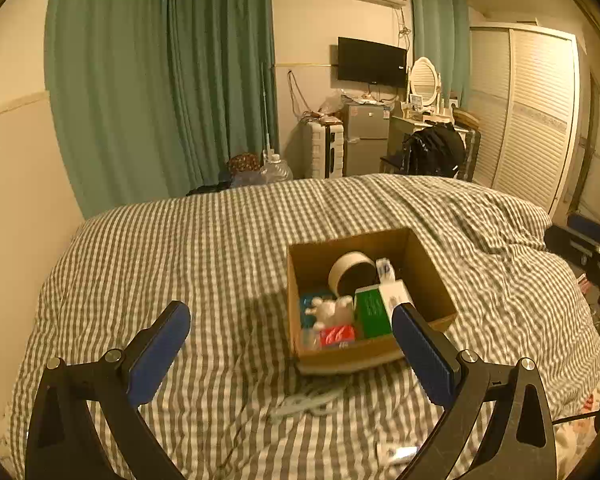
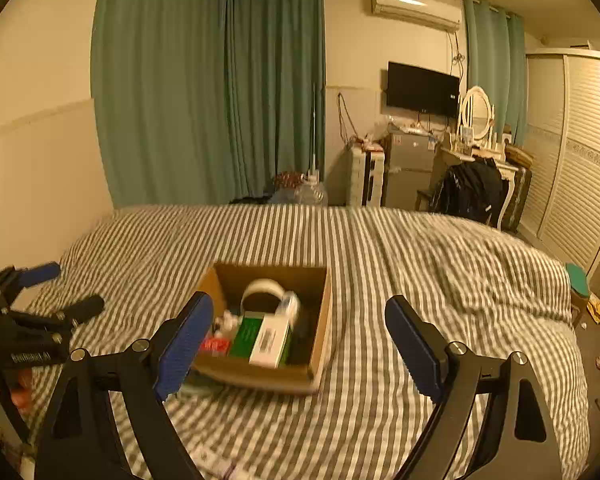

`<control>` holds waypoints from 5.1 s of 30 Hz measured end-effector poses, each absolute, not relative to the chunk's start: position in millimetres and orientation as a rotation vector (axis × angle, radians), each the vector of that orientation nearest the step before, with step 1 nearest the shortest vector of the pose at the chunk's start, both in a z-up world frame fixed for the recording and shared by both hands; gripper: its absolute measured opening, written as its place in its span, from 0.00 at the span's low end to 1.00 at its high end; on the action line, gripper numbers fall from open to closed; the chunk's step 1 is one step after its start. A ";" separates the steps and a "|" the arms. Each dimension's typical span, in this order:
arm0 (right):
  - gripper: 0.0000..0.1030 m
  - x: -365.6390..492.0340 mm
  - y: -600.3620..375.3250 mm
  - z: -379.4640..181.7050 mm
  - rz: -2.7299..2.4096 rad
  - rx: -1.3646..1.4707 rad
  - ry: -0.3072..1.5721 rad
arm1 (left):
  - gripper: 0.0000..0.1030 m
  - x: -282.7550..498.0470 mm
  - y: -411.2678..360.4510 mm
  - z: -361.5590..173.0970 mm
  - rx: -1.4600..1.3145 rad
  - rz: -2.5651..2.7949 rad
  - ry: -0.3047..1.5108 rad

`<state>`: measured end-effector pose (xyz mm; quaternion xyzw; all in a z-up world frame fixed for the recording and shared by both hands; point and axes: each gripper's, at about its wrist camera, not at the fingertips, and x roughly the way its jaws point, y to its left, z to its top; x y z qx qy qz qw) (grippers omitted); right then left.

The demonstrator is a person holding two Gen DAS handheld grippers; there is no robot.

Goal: Organize objects
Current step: 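Grasp the white toothpaste tube with the right gripper, then grasp the grey plastic clip with the left gripper, then lower the toothpaste tube and grey clip into the cardboard box and open both grippers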

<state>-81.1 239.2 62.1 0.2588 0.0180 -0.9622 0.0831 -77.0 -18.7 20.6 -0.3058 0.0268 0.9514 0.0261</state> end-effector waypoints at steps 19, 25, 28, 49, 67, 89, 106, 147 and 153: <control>0.85 -41.9 197.9 -126.1 -2.562 1.210 0.190 | 1.00 -9.9 -16.4 -104.5 -1.253 2.845 0.126; 0.78 -49.1 189.0 -157.8 -2.468 1.321 0.235 | 1.00 -12.6 -15.2 -126.6 -1.309 2.821 0.136; 0.66 -54.2 184.1 -167.3 -2.425 1.359 0.245 | 1.00 -17.2 -16.3 -129.2 -1.315 2.820 0.140; 0.17 -78.6 199.5 -140.4 -2.497 1.285 0.140 | 1.00 -95.7 -10.6 -143.9 -1.324 2.733 0.300; 0.17 -119.6 213.6 -153.7 -2.478 1.325 0.020 | 0.81 -162.8 18.7 -218.0 -1.541 2.398 0.525; 0.17 -97.0 205.9 -103.3 -2.543 1.175 0.036 | 0.15 -103.5 15.5 -124.9 -1.285 2.570 0.477; 0.17 -104.6 201.3 -11.3 -2.657 0.917 0.035 | 0.12 -111.0 29.7 -2.4 -1.008 2.667 0.281; 0.34 -244.0 236.4 -3.5 -2.761 0.943 -0.091 | 0.34 -250.4 35.4 -38.8 -1.195 2.696 0.216; 0.58 -210.0 244.3 45.8 -2.831 0.839 -0.070 | 0.59 -220.9 30.4 12.0 -1.061 2.778 0.163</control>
